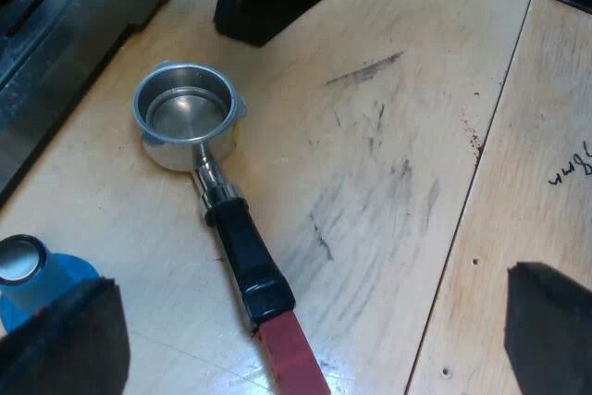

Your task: Put the handle in the coffee machine

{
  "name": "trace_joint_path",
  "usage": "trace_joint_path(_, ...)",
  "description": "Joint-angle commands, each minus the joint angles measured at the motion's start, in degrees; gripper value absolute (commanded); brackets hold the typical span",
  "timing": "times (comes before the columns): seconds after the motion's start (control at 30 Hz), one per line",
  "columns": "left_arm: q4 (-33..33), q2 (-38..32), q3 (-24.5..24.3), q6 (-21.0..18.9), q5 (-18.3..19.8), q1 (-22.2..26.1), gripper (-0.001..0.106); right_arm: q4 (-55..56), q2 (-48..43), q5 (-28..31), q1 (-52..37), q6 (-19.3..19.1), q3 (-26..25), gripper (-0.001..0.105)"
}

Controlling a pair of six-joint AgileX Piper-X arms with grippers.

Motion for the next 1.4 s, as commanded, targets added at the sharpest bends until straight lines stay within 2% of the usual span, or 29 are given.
trace_joint_path(0.03,-0.29,0.0,-0.04,-0.63,-0.59,-0.04,0.084,-0.38,1.78,-0.51,-0.22,-3.39,-1.67,0.075)
trace_joint_path(0.2,-0.29,0.0,-0.04,-0.63,-0.59,-0.04,0.084,-0.99,4.88,-0.51,-0.22,-6.41,-2.94,0.075)
trace_joint_path(0.8,-0.29,0.0,-0.04,-0.63,-0.59,-0.04,0.084,-2.93,14.25,-2.18,-0.22,-10.2,-2.95,0.075)
trace_joint_path(1.1,-0.29,0.0,-0.04,-0.63,-0.49,-0.04,0.084,-3.84,16.51,-3.47,-3.23,-10.19,-2.95,0.075)
trace_joint_path(1.27,-0.29,0.0,-0.04,-0.63,-0.49,-0.04,0.084,-4.6,17.5,-6.1,-4.04,-10.23,-2.95,0.075)
trace_joint_path(1.4,-0.29,0.0,-0.04,-0.63,-0.49,-0.04,0.084,-4.59,18.03,-5.7,-4.01,-10.23,-2.95,0.075)
